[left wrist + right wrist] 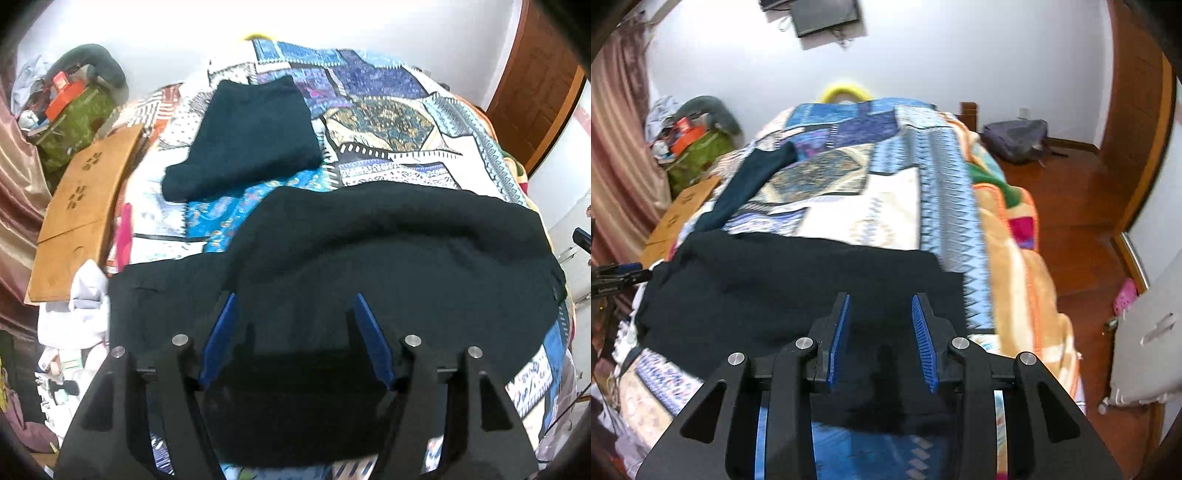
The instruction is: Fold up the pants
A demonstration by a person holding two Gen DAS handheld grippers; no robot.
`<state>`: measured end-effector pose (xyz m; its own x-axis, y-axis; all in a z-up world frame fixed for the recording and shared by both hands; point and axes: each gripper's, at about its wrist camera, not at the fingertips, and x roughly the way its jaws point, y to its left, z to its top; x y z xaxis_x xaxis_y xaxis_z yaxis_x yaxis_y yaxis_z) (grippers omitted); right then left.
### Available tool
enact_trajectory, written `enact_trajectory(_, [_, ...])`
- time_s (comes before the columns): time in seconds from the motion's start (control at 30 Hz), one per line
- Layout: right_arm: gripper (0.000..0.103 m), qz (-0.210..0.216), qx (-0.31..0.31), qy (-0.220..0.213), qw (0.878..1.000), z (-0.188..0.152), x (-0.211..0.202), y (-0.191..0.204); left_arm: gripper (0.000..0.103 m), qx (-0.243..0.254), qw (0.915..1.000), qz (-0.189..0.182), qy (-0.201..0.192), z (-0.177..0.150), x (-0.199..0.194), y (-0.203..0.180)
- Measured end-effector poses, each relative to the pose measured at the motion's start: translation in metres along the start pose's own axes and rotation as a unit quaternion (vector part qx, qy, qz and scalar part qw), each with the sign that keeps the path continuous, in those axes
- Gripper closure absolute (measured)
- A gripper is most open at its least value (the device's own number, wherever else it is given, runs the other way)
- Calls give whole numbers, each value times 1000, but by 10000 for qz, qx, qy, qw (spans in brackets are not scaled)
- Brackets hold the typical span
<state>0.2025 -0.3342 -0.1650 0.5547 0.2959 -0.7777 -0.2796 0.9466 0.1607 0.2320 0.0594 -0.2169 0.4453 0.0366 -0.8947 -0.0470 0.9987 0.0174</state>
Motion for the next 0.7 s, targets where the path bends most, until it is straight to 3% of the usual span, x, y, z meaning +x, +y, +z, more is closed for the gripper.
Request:
enact_trajectory(0.2, [72, -84, 5, 292, 9995, 11, 36, -22, 37, 126, 9995, 87, 269, 7, 33, -19])
enact_trajectory(0.3, [72, -66, -2, 428, 9991, 17, 56, -29, 27, 102, 9996, 227, 159, 9, 36, -19])
enact_trajectory(0.53, [72, -9, -44, 770, 9970, 19, 100, -34, 18, -20, 9994, 313, 112, 11, 42, -15])
enact_trajectory(0.7, [74, 306, 88, 772, 9965, 13, 110, -40, 13, -110, 9993, 356, 81, 12, 45, -14])
